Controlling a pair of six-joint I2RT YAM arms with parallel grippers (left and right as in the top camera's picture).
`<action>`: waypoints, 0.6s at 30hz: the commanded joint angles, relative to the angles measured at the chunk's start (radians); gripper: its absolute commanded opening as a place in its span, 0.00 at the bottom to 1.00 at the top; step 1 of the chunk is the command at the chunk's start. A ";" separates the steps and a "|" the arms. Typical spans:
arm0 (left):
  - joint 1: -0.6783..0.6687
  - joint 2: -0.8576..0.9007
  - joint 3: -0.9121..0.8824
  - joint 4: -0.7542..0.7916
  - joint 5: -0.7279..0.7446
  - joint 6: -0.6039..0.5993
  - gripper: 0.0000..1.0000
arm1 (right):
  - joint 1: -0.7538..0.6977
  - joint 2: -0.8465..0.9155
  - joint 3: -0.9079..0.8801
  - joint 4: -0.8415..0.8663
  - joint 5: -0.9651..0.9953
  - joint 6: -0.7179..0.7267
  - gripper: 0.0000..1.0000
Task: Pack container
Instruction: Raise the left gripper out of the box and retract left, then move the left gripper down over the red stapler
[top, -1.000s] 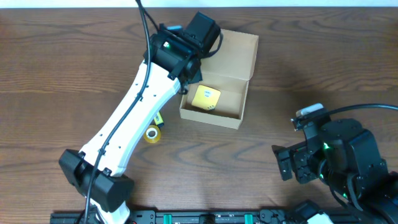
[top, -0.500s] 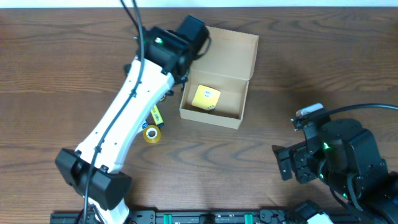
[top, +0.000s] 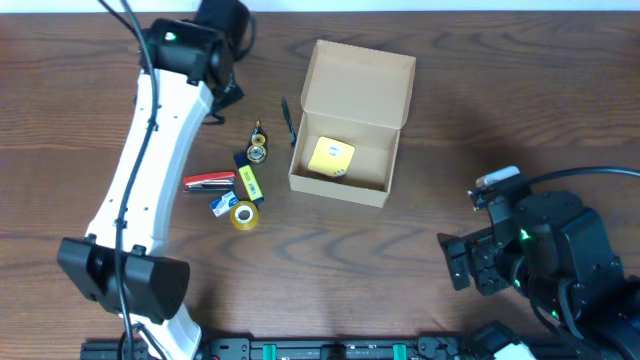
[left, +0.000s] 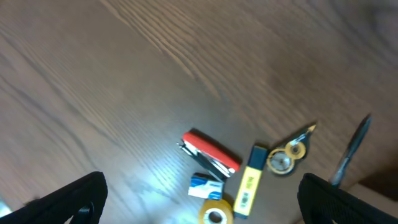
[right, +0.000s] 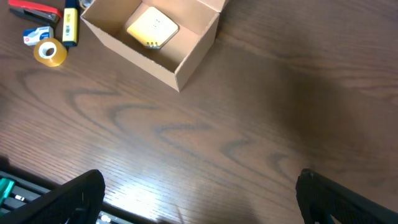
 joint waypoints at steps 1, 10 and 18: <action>0.037 0.001 0.003 -0.003 0.060 -0.077 0.99 | -0.005 0.000 0.001 -0.002 0.006 -0.004 0.99; 0.048 0.004 -0.001 -0.061 0.090 -0.360 0.99 | -0.005 0.000 0.001 -0.002 0.006 -0.004 0.99; 0.048 0.004 -0.108 -0.114 0.101 -0.762 0.95 | -0.005 0.000 0.001 -0.003 0.006 -0.004 0.99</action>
